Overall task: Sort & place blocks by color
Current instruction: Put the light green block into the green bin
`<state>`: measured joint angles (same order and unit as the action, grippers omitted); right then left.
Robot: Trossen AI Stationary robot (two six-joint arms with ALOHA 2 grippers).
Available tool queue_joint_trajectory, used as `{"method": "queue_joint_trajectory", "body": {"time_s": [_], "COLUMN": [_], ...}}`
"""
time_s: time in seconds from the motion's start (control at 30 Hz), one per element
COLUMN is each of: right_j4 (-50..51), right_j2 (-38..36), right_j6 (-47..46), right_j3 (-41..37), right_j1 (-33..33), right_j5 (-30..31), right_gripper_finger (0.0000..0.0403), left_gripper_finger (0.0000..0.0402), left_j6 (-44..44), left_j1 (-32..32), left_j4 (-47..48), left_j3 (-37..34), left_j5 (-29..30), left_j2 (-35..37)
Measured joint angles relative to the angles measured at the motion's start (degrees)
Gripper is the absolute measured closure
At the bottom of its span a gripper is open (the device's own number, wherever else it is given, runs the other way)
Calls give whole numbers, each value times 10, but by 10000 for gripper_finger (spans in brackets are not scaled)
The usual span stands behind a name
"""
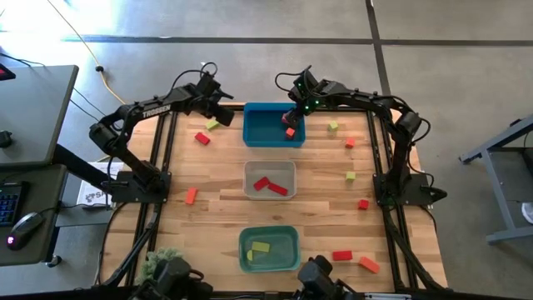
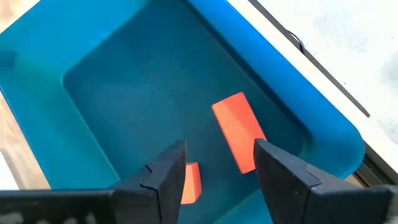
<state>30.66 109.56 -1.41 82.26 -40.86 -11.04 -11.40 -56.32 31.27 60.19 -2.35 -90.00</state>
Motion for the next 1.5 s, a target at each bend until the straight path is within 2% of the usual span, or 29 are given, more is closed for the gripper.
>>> {"method": "queue_joint_trajectory", "body": {"time_s": [0.17, 0.33, 0.47, 0.7, 0.87, 1.03, 1.17, 1.5], "right_j4": [0, 0, -1, -1, 0, 0, 1, 2], "right_j2": [0, 0, 0, 0, 0, 0, 0, 0], "right_j6": [4, 17, 16, 17, 17, 17, 17, 19], "right_j3": [0, 0, 0, 0, 0, 0, 0, 0], "right_j1": [0, 0, 0, 0, 0, 0, 0, 0], "right_j5": [2, 3, 3, 4, 4, 4, 4, 4], "right_gripper_finger": [227, 227, 226, 226, 226, 226, 226, 226], "left_gripper_finger": [250, 253, 257, 269, 272, 272, 272, 272], "left_j6": [-19, -18, 15, 60, 68, 169, 200, 187], "left_j1": [8, 10, 5, -29, -52, -74, -89, -69], "left_j4": [51, 125, 172, 185, 146, 129, 151, 249], "left_j3": [34, 109, 176, 266, 277, 277, 277, 277], "left_j5": [0, 0, 2, 39, 43, 44, 42, 24], "left_j2": [0, 0, 0, 0, 0, -3, -18, -140]}}
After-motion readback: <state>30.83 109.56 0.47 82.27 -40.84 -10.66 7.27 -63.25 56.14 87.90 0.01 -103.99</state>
